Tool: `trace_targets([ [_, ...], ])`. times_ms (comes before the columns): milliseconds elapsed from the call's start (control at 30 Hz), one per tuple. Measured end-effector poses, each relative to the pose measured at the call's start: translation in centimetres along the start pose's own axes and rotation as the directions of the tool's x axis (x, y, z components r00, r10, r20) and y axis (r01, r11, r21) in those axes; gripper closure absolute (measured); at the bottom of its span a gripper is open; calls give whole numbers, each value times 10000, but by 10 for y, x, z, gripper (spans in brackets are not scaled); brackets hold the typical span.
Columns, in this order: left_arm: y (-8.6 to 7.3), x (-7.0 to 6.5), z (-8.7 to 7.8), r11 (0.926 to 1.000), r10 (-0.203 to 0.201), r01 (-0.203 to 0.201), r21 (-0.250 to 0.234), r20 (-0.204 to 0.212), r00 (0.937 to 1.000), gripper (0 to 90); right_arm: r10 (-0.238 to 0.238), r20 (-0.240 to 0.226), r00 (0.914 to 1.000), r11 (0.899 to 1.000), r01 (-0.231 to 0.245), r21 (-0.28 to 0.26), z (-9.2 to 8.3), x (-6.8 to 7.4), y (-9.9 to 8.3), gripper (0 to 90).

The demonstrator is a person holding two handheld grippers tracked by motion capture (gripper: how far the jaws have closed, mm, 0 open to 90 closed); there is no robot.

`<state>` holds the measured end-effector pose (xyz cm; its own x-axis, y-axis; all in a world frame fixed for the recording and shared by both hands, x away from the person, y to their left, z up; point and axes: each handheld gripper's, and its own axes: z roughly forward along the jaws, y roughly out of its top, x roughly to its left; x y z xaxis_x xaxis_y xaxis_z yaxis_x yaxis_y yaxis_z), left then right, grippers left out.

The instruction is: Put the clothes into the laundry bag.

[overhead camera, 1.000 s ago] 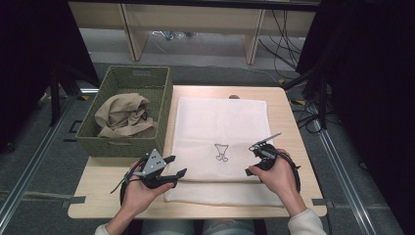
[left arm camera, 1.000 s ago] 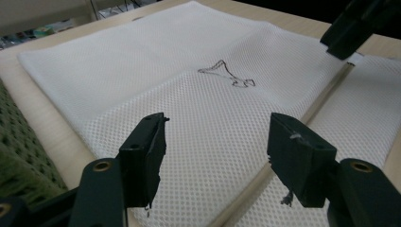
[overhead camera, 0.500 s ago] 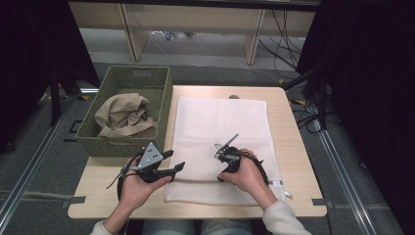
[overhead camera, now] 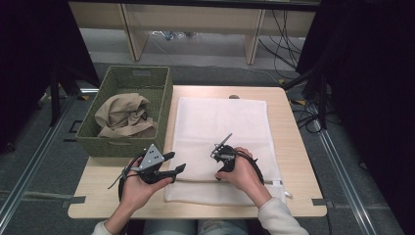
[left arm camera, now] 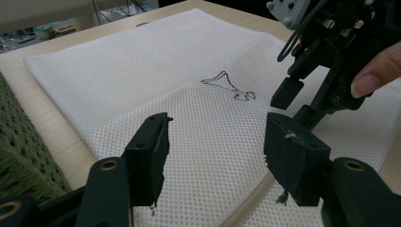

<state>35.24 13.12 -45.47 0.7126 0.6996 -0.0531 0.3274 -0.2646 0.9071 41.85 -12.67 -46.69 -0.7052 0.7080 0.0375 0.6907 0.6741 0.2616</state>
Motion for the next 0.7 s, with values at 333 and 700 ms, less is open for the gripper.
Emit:
trace_targets([
  [333, 1, 3, -4, 9999, -29, 27, -107, -145, 9999, 409, -66, -127, 9999, 9997, 68, 227, 8, -2, -1, 486],
  [700, -1, 5, -7, 9999, -101, 99, -81, -253, 9996, 402, -459, 65, 9989, 9980, 456, 441, 10, -3, -1, 625],
])
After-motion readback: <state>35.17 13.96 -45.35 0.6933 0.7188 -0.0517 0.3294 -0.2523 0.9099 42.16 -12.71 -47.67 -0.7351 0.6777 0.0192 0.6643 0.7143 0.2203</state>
